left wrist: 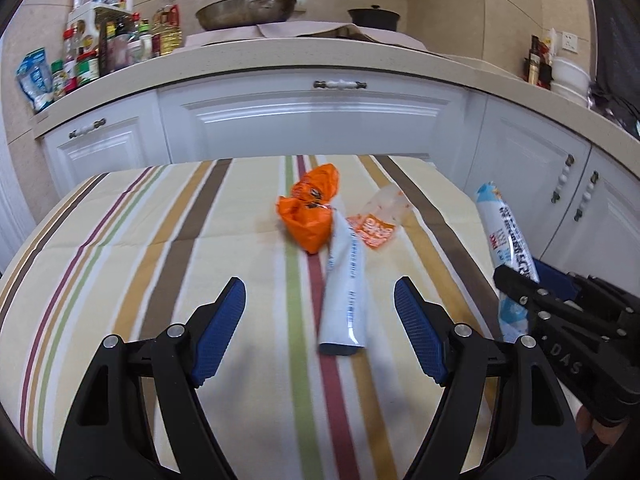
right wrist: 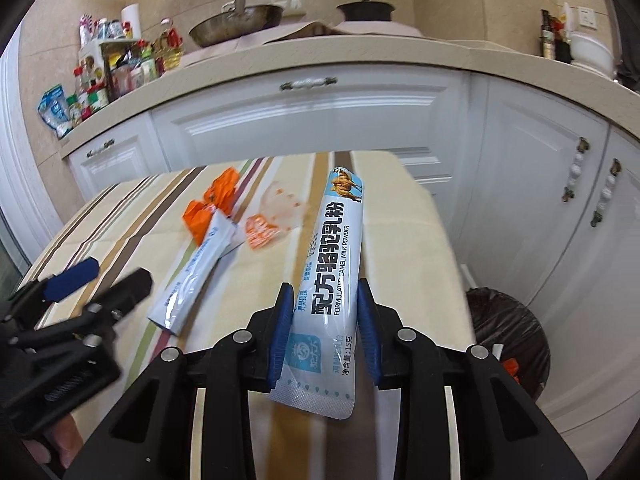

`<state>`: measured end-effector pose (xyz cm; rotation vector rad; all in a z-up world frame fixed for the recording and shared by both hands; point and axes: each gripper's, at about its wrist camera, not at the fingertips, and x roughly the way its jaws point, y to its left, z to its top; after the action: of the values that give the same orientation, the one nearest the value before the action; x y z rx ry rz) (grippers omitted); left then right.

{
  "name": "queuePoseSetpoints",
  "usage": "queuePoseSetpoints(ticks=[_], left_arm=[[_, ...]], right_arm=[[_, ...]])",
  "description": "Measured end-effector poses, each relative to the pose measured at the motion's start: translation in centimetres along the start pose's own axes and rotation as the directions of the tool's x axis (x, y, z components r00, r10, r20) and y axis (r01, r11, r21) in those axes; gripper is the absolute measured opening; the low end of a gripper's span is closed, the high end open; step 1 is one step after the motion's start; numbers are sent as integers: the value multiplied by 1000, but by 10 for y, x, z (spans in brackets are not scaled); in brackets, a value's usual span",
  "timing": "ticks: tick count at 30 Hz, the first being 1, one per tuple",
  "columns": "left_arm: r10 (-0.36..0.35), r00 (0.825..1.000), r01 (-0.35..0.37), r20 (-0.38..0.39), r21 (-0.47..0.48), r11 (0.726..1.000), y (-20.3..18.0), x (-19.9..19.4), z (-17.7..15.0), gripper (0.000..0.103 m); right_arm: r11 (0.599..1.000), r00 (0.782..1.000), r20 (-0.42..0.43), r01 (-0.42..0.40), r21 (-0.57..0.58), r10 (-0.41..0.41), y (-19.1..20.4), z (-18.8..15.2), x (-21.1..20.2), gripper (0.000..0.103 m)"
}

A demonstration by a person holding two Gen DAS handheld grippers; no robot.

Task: Collect trash
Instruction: 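Grasp the white camel milk powder stick pack with the right gripper, then grasp the white DHA tube with the left gripper while the right holds the stick pack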

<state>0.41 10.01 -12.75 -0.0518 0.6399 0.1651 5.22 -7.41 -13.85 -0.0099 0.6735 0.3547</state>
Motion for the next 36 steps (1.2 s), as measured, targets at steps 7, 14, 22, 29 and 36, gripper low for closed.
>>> queuePoseSetpoints(ticks=[7, 14, 22, 29, 36], left_arm=[[-5, 997, 6, -71, 19, 1000, -15, 22, -1, 57], [-17, 993, 22, -113, 42, 999, -23, 31, -4, 31], [-27, 995, 36, -100, 83, 996, -31, 30, -4, 0], [-30, 997, 36, -68, 86, 996, -32, 21, -3, 0], [-32, 999, 35, -27, 90, 995, -34, 5, 3, 0]], right_arm=[[999, 999, 28, 21, 26, -22, -20, -3, -10, 32], [998, 999, 39, 34, 57, -36, -35, -5, -14, 32], [997, 998, 46, 43, 68, -46, -39, -6, -18, 32], [997, 997, 58, 51, 65, -55, -41, -6, -23, 32], [996, 995, 72, 61, 64, -66, -43, -6, -29, 32]])
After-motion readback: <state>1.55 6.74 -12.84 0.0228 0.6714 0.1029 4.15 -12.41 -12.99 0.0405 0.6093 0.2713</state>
